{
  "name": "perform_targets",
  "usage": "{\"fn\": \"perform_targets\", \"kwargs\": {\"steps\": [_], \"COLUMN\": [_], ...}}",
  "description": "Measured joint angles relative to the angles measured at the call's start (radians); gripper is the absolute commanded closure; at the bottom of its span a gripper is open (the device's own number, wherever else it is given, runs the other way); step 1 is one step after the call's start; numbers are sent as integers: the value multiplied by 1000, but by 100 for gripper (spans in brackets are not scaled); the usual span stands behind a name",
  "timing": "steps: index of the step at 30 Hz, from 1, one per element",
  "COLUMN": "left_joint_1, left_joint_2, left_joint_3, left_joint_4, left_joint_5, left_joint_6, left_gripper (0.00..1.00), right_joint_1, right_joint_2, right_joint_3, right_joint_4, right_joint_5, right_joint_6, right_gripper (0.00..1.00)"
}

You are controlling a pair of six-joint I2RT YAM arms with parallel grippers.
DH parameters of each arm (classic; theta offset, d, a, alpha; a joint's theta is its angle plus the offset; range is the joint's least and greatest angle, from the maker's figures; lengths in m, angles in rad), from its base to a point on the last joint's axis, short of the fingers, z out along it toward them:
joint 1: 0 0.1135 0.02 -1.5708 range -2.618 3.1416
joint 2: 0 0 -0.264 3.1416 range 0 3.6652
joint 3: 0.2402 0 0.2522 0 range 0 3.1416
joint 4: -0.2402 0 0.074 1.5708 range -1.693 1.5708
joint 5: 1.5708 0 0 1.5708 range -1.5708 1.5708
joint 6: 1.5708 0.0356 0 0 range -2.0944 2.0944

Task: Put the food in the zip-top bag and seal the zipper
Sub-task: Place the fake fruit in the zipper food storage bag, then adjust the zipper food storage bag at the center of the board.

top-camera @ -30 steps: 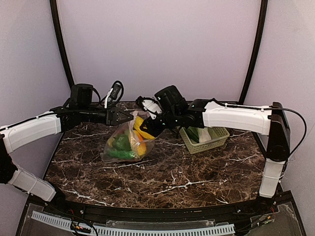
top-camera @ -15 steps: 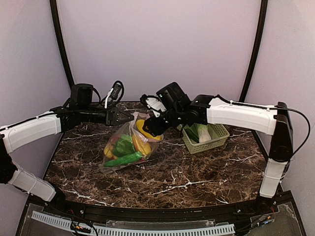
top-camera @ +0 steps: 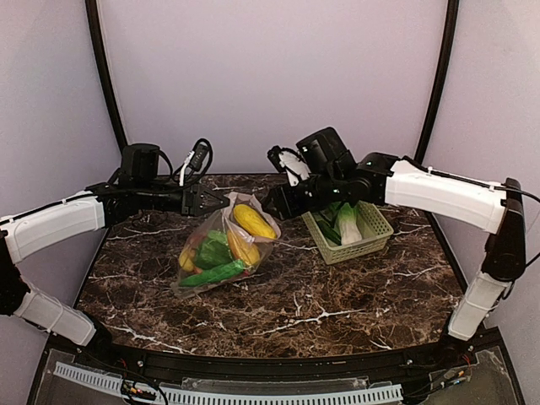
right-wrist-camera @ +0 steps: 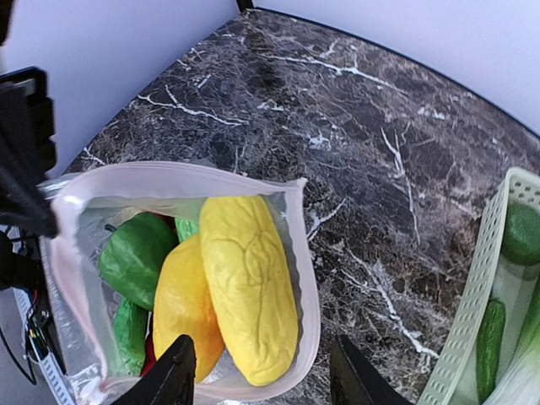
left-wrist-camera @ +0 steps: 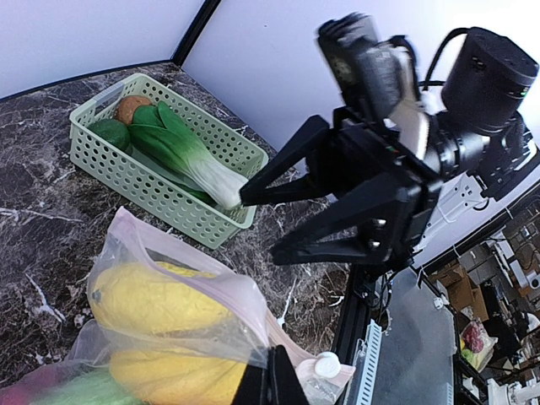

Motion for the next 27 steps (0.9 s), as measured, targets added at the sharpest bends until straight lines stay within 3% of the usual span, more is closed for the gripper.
{"fn": "perform_targets", "kwargs": {"steps": [10, 27], "left_joint_1": [0, 0], "left_joint_2": [0, 0], "left_joint_3": [0, 0], "left_joint_4": [0, -1], "left_joint_5": [0, 0], "left_joint_6": [1, 1], "left_gripper": [99, 99], "right_joint_1": [-67, -118], "right_joint_2": [140, 169], "right_joint_3": [14, 18], "right_joint_4": [-6, 4], "right_joint_5": [-122, -196], "right_joint_6": [64, 84], "right_gripper": [64, 69]}}
